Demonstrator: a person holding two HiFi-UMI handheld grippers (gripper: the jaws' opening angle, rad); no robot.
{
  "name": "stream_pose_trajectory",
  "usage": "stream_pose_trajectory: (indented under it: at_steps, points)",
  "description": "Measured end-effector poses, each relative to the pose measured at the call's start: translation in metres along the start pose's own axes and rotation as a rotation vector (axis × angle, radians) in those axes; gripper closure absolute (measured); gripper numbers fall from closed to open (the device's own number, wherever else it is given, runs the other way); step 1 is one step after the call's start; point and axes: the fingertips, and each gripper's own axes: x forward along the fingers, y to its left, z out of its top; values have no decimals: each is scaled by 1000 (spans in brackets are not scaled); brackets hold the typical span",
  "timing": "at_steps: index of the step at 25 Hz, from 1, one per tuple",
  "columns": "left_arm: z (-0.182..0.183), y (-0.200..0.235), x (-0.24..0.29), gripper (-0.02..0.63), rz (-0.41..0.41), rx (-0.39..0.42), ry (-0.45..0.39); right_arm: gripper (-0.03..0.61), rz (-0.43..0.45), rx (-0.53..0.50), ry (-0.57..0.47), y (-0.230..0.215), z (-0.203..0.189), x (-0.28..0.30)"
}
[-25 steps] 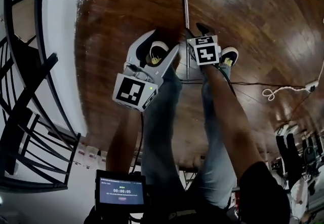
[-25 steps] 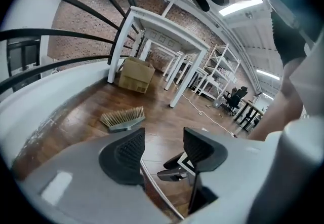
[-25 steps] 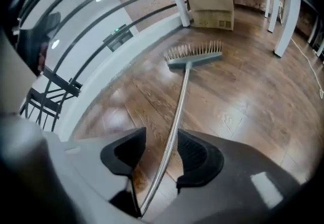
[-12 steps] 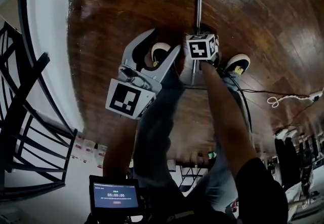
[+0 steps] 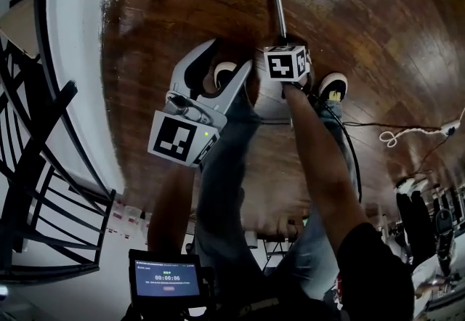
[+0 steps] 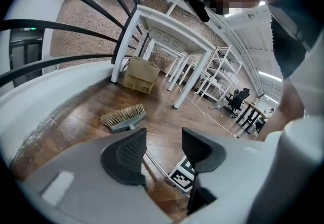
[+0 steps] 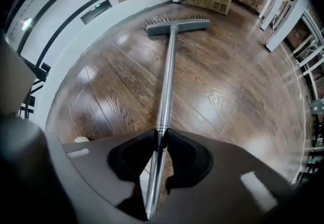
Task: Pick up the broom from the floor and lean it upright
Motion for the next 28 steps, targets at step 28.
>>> stream_pose_trajectory:
  at_steps: [28]
  points:
    - [-32, -84, 85, 218, -303, 698, 333, 488, 344, -609, -73, -55, 38, -180]
